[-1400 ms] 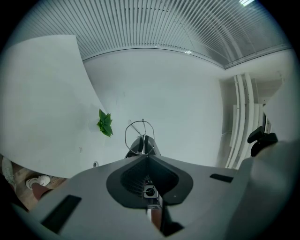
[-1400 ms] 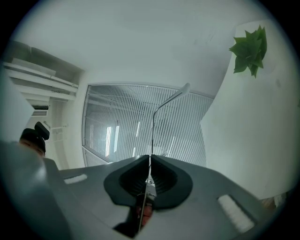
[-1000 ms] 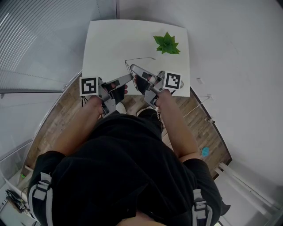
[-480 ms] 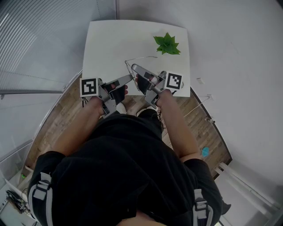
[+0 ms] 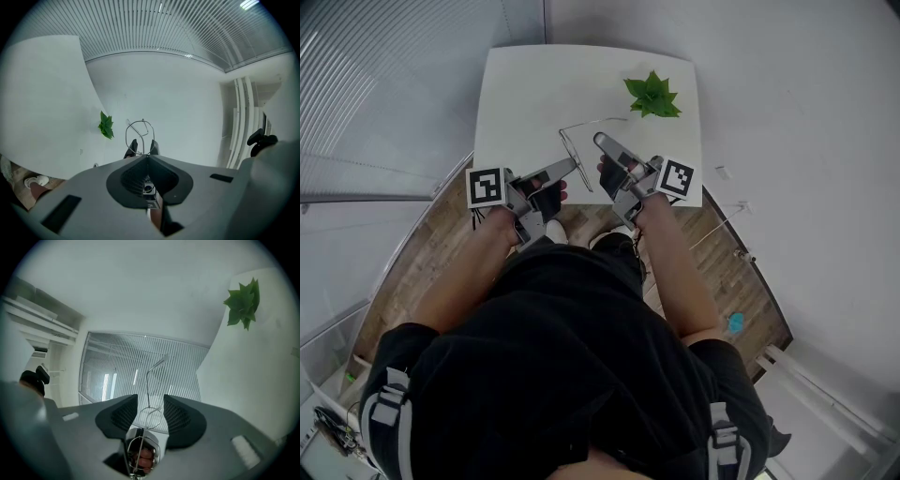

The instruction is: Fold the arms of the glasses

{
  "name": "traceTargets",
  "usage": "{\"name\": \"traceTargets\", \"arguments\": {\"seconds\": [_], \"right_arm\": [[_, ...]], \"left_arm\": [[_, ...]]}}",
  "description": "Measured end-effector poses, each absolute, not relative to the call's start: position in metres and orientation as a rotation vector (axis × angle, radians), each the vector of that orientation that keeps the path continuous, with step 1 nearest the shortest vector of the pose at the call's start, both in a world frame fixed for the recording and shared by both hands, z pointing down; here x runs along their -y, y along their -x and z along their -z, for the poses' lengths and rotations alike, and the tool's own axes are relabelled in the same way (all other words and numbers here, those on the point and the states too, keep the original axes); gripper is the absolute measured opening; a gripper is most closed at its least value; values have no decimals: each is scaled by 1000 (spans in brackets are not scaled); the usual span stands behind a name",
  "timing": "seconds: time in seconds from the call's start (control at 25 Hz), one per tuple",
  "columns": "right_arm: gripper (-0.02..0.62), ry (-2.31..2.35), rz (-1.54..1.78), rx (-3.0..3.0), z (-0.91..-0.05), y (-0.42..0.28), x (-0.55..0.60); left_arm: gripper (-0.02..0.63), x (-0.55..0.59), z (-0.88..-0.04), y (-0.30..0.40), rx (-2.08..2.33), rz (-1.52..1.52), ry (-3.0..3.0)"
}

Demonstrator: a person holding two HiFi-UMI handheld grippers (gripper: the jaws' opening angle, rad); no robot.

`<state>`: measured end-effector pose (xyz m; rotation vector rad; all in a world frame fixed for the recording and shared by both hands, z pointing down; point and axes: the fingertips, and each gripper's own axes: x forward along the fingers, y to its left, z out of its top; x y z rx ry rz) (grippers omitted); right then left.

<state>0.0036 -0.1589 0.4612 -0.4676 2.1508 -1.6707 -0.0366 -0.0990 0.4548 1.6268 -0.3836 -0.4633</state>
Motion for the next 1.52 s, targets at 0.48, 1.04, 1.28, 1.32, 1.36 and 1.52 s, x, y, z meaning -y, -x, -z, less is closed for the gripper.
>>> {"name": "traceTargets", "arguments": {"seconds": [0.48,1.04,1.28,1.32,1.36,1.52], "right_arm": [[209,688,1605,-1994,-478,-52,190],[156,672,1612,-1847,-482,-64,207],[51,694,1621,-1819,-487,-71,201],[51,692,1620,-1819,-487,-71,200],[51,689,1620,-1818,-487,-71,199],[46,679,1618,-1817,-485,-69,201]], "left_arm": [[12,97,-458,37,379,466,-1623],[12,95,-461,36,376,455,-1612],[12,90,-462,33,377,456,-1608],[12,89,-462,33,377,458,-1610],[12,90,-462,33,379,459,-1611],[12,95,-463,37,401,463,-1610]]}}
